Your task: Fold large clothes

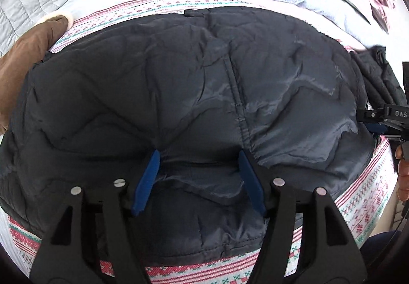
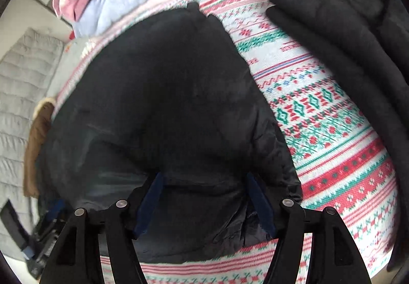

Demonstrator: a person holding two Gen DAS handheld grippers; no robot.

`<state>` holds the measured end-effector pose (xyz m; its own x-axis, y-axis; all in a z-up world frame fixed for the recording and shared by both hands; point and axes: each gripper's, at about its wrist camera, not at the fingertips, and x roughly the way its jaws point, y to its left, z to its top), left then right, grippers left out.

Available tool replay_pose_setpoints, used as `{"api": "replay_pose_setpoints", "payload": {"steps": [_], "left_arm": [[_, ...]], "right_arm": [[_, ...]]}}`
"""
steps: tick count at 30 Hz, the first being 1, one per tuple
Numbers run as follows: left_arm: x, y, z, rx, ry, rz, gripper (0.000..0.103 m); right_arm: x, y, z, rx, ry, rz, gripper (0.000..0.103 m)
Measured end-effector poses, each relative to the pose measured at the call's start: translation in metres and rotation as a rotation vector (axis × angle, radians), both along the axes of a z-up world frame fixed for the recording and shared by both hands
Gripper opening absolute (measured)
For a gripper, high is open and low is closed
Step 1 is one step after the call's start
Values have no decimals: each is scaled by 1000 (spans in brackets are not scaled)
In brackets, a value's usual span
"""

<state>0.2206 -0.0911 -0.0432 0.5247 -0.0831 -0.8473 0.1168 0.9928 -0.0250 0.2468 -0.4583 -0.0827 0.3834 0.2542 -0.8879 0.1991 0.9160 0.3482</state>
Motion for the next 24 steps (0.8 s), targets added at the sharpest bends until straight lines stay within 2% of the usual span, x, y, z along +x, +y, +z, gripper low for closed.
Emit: {"api": "replay_pose_setpoints", "payload": {"steps": [2,5,8,9,10,11,12,17,18,21,24], "left_arm": [[-1,-2,1,7,0,-3,66],[-5,2,12,5,-14,-4,66],[-12,-2,34,39,-108,-33,67],[-12,-4,37,48,-122,-47,71],[-9,-6,42,55,-130,-66,76],[-5,-7,45,49,-135,-78,84],[-2,-7,46,45,-136,-77,86],[27,1,41,-24,-109,18,89],[29,2,36,-17,-105,25,90],[44,0,10,86,-37,62,94],[46,-4,-2,145,-41,81,103]], "right_arm": [[2,9,1,-52,1,27,75],[-1,14,14,-100,-8,15,75],[-14,21,41,-104,-117,18,77],[-18,25,52,-98,-169,30,78],[-21,29,59,-90,-209,40,84],[-22,32,63,-87,-228,45,89],[-22,37,66,-88,-238,48,90],[-14,48,68,-77,-222,47,91],[-13,49,69,-80,-220,41,91],[-14,46,66,-92,-207,36,91],[-10,45,58,-95,-170,49,91]]}}
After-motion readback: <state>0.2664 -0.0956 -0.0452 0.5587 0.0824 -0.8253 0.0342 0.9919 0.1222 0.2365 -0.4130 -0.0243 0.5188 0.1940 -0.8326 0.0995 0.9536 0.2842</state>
